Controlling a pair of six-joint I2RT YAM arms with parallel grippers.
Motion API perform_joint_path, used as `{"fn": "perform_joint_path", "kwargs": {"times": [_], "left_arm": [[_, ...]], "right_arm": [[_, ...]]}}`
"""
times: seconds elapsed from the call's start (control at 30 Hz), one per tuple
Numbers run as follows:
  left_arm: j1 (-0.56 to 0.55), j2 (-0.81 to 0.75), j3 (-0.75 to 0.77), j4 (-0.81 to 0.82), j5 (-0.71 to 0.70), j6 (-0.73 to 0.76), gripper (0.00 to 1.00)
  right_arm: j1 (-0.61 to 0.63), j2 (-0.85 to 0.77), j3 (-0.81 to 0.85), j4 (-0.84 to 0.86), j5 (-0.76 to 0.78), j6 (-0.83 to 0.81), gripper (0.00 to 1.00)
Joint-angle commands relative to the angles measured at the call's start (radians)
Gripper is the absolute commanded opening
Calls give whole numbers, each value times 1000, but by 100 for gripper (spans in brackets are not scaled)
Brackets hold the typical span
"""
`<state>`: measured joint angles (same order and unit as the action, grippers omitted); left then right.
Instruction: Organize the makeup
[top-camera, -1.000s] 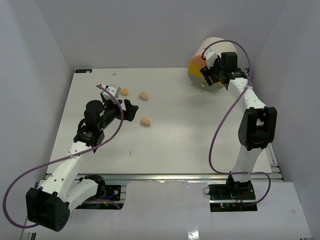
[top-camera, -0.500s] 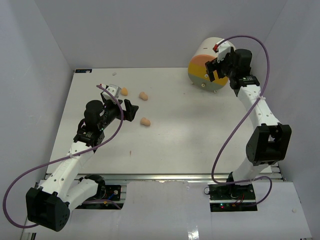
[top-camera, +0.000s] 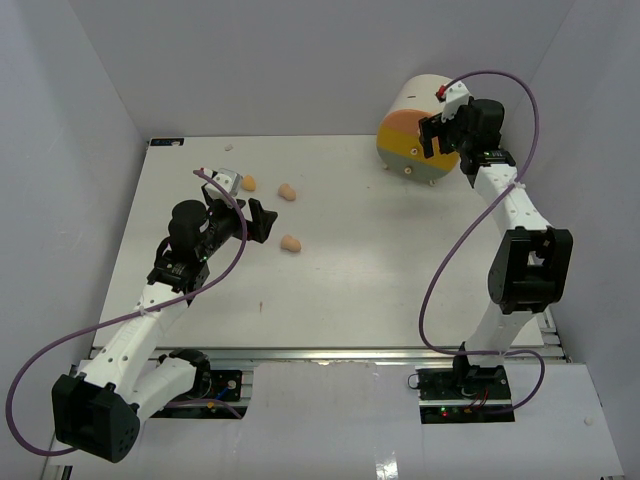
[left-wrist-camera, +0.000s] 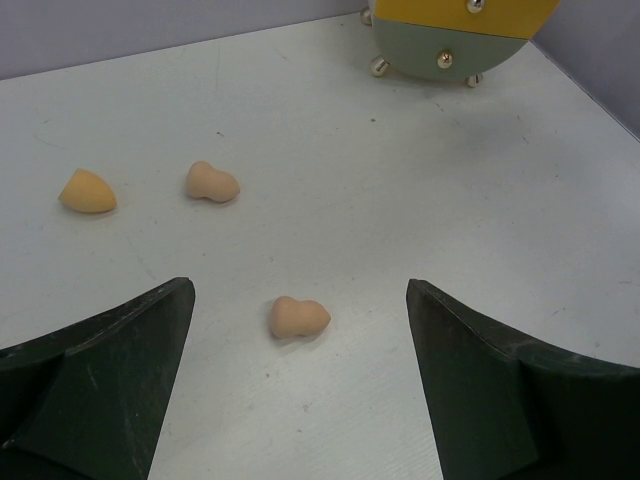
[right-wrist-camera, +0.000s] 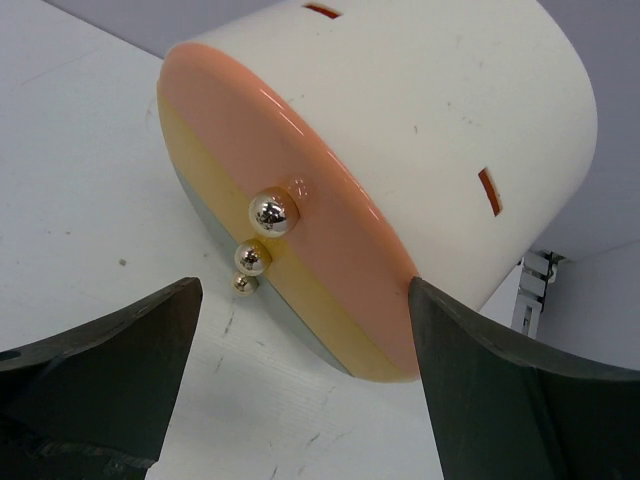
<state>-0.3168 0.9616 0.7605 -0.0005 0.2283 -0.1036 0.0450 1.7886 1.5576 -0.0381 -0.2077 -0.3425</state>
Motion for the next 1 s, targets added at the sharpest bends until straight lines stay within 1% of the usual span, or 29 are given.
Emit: {"fn": "perform_joint_path", "kwargs": {"times": [0.0,0.1,0.2,0.33,0.47,0.67,0.8,0.97], "left_arm": [[3,3,-3,5,21,8,98],[3,6,-1,5,28,7,98],[4,6,0,5,33,5,98],[4,6,-1,6,30,5,98],[2,6,-1,5,26,8,98],[4,9,0,5,26,10,98],[4,11,0,7,26,10,98],[3,14,0,5,28,10,98]], "right_arm": [[-12,-79,-23,132,-44,37,91],[-13,-119,-57,177,-22,71,91],[-20,-99,-37,190,35,131,90],[-26,-29,24,169,72,184,90],[-28,67,104,129,78,183,90],[-33,151,187,126,10,114,90],[-76,199,255,95,-31,103,91],[-113,246,331,69,-91,232,91]]}}
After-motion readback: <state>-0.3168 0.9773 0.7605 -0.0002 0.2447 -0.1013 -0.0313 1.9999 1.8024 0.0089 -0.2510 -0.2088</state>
